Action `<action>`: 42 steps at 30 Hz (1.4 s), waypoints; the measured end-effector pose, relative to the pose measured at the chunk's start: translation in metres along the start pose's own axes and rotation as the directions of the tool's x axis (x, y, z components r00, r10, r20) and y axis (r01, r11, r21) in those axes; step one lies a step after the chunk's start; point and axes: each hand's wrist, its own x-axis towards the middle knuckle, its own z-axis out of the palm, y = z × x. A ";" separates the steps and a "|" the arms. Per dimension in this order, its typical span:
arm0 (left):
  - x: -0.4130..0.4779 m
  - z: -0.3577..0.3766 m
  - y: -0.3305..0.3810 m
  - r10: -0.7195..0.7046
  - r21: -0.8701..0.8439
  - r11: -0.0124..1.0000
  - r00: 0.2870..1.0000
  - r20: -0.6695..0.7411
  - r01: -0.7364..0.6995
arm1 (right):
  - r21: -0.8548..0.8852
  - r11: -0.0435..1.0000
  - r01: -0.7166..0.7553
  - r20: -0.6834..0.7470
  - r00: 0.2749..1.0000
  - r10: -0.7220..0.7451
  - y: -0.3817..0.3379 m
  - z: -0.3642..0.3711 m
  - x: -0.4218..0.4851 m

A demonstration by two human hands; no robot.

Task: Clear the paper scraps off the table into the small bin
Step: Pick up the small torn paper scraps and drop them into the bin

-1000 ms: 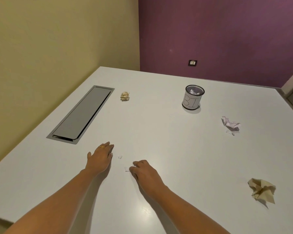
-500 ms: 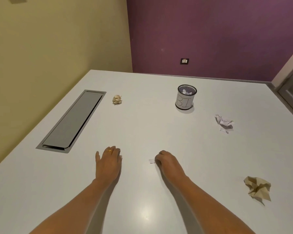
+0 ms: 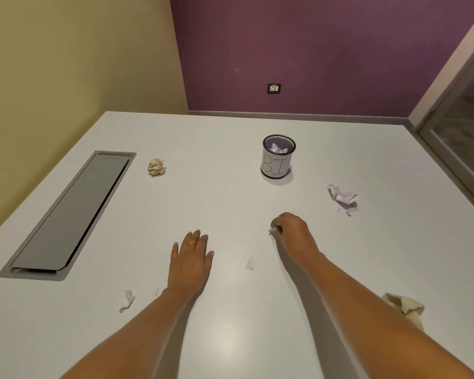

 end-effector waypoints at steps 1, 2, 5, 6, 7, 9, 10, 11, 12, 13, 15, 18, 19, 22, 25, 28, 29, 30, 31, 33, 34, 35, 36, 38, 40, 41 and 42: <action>0.004 0.002 0.001 0.000 0.010 1.000 1.000 -0.001 0.000 | -0.012 1.000 0.009 0.000 1.000 -0.009 0.002 -0.004 0.009; 0.009 0.003 0.003 0.001 0.018 1.000 1.000 -0.003 -0.001 | -0.029 1.000 0.011 -0.003 1.000 -0.011 0.004 -0.008 0.019; 0.023 0.007 0.005 -0.001 0.019 1.000 1.000 -0.010 0.002 | -0.051 0.999 0.018 -0.046 0.999 -0.021 0.008 -0.020 0.050; 0.028 0.008 0.006 -0.004 0.018 1.000 1.000 -0.010 0.004 | -0.049 0.999 0.015 -0.072 0.997 -0.018 0.008 -0.025 0.060; 0.031 0.009 0.007 -0.007 0.014 1.000 1.000 -0.011 0.007 | -0.046 0.999 0.008 -0.103 0.995 -0.013 0.009 -0.030 0.071; 0.035 0.012 0.008 -0.010 -0.003 1.000 1.000 -0.026 0.010 | -0.034 0.999 -0.010 -0.171 0.985 0.004 0.007 -0.039 0.094; 0.036 0.013 0.007 -0.010 -0.016 1.000 0.999 -0.044 0.010 | -0.019 1.000 -0.021 -0.202 0.979 0.017 0.006 -0.044 0.105; 0.036 0.014 0.006 -0.014 -0.031 0.999 0.998 -0.059 0.012 | 0.001 0.999 -0.035 -0.228 0.973 0.034 0.005 -0.048 0.116; 0.036 0.015 0.005 -0.018 -0.041 0.999 0.997 -0.069 0.015 | 0.024 0.998 -0.051 -0.251 0.966 0.055 0.004 -0.051 0.127; 0.036 0.015 0.005 -0.019 -0.042 0.999 0.997 -0.076 0.015 | 0.043 0.997 -0.067 -0.269 0.960 0.076 0.002 -0.054 0.137; 0.036 0.013 0.006 -0.017 -0.043 0.999 0.996 -0.087 0.013 | 0.061 0.993 -0.105 -0.283 0.952 0.118 0.000 -0.057 0.157; 0.035 0.012 0.008 -0.023 -0.061 0.998 0.996 -0.091 0.017 | 0.054 0.985 -0.163 -0.264 0.949 0.172 -0.001 -0.059 0.179; 0.035 0.012 0.009 -0.025 -0.060 0.998 0.996 -0.085 0.020 | 0.064 0.983 -0.173 -0.249 0.951 0.183 -0.001 -0.060 0.184; 0.036 0.013 0.008 -0.027 -0.040 0.999 0.997 -0.078 0.024 | 0.104 0.976 -0.189 -0.204 0.957 0.207 0.001 -0.064 0.193; 0.036 0.013 0.009 -0.025 -0.021 1.000 0.997 -0.077 0.023 | 0.172 0.960 -0.220 -0.176 0.952 0.250 0.002 -0.068 0.198; 0.035 0.012 0.010 -0.017 -0.006 1.000 0.997 -0.080 0.016 | 0.156 0.963 -0.218 -0.147 0.959 0.241 0.005 -0.070 0.199; 0.035 0.012 0.010 -0.016 -0.005 1.000 0.997 -0.079 0.016 | 0.133 0.968 -0.215 -0.140 0.962 0.233 0.006 -0.070 0.198; 0.035 0.012 0.011 -0.017 -0.004 1.000 0.997 -0.079 0.016 | 0.116 0.972 -0.207 -0.134 0.966 0.221 0.007 -0.070 0.196; 0.035 0.012 0.011 -0.017 -0.002 1.000 0.997 -0.081 0.017 | 0.110 0.975 -0.195 -0.130 0.969 0.209 0.008 -0.071 0.194; 0.035 0.011 0.012 -0.019 0.002 1.000 0.996 -0.083 0.019 | 0.116 0.979 -0.169 -0.146 0.972 0.185 0.009 -0.069 0.190; 0.035 0.011 0.012 -0.019 0.000 1.000 0.996 -0.084 0.019 | 0.118 0.981 -0.154 -0.168 0.971 0.173 0.009 -0.068 0.188; 0.035 0.010 0.012 -0.019 -0.002 1.000 0.996 -0.088 0.018 | 0.121 0.983 -0.141 -0.197 0.967 0.162 0.009 -0.065 0.185; 0.035 0.010 0.012 -0.018 -0.001 1.000 0.996 -0.091 0.018 | 0.128 0.983 -0.130 -0.231 0.960 0.157 0.009 -0.061 0.181; 0.035 0.010 0.012 -0.018 0.005 1.000 0.996 -0.091 0.018 | 0.176 0.977 -0.123 -0.281 0.944 0.170 0.006 -0.051 0.169; 0.035 0.010 0.012 -0.017 0.005 1.000 0.996 -0.085 0.017 | 0.222 0.969 -0.107 -0.261 0.951 0.165 0.004 -0.036 0.153; 0.035 0.010 0.012 -0.017 0.002 1.000 0.997 -0.080 0.017 | 0.242 0.966 -0.093 -0.214 0.966 0.146 0.003 -0.029 0.142; 0.035 0.010 0.012 -0.017 -0.002 1.000 0.997 -0.074 0.017 | 0.273 0.958 -0.082 -0.136 0.983 0.123 0.003 -0.022 0.131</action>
